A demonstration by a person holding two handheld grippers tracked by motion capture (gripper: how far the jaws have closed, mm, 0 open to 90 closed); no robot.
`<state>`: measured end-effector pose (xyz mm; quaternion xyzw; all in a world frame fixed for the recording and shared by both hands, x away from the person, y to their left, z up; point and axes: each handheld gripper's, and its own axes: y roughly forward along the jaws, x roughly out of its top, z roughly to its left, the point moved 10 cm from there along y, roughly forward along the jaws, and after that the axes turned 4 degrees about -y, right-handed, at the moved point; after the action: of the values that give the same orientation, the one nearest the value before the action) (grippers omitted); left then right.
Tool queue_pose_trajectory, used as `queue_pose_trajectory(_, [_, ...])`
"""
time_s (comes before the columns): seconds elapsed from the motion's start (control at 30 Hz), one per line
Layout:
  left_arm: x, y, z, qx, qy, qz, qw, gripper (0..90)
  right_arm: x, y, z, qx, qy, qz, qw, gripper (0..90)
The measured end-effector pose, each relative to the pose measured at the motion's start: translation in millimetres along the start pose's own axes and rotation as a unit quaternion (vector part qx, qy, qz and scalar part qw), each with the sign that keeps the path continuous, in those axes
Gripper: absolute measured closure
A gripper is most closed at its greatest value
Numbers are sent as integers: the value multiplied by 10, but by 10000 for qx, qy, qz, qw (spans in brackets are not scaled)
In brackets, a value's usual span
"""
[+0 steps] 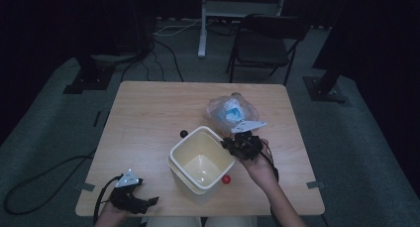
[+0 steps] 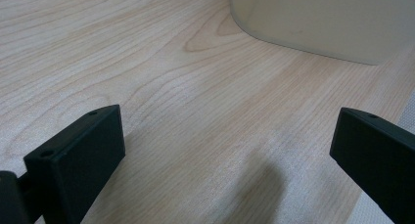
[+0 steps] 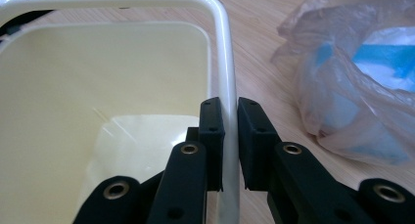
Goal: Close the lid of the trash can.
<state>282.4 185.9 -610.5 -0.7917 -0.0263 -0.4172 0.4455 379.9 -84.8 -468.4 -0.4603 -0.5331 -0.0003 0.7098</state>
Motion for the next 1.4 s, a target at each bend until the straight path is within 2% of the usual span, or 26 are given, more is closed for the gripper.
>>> queue_pose_trajectory(0.03, [-4,4,0,7,19,26,10000,4,14,-1,47,58,-10,2,10000,813])
queue_pose_trajectory(0.13, [-2,8,-5,3,20,19,10000,4,15,26,74,36,-92,54,9999,813])
queue_pose_trajectory(0.43, [6,4,-4,2,-20,-3,10000,4,-66,99,74,136,91,95,9998,789])
queue_pose_trajectory(0.6, [20,15,3,46,-112,24,9999,4,2,24,56,241,261,-196,9992,688])
queue_pose_trajectory(0.63, [30,17,2,59,-139,15,9999,4,22,-1,45,216,268,-257,9991,631])
queue_pose_trajectory(0.73, [78,13,-9,64,-241,-39,9997,4,70,-66,-36,56,353,-436,9984,540])
queue_pose_trajectory(0.83, [155,-2,-32,131,-271,-130,9995,4,67,-96,-172,-100,609,-541,9966,455])
queue_pose_trajectory(0.93, [238,-18,-86,234,-249,-207,9992,4,1,-89,-323,-328,840,-497,9947,376])
queue_pose_trajectory(1.0, [289,-31,-130,211,-258,-251,9991,4,-62,-64,-399,-370,1039,-447,9929,317])
queue_pose_trajectory(1.1, [378,-51,-197,145,-271,-343,9989,4,-182,-10,-412,-192,1196,-286,9922,218])
queue_pose_trajectory(1.27, [509,-27,-284,85,-231,-428,9988,4,-449,74,-447,-171,1433,-50,9895,174])
queue_pose_trajectory(1.37, [568,32,-352,-4,-170,-413,9990,4,-587,119,-442,102,1694,-8,9855,148])
queue_pose_trajectory(1.4, [583,56,-374,-36,-126,-387,9992,4,-619,129,-438,123,1725,31,9849,148])
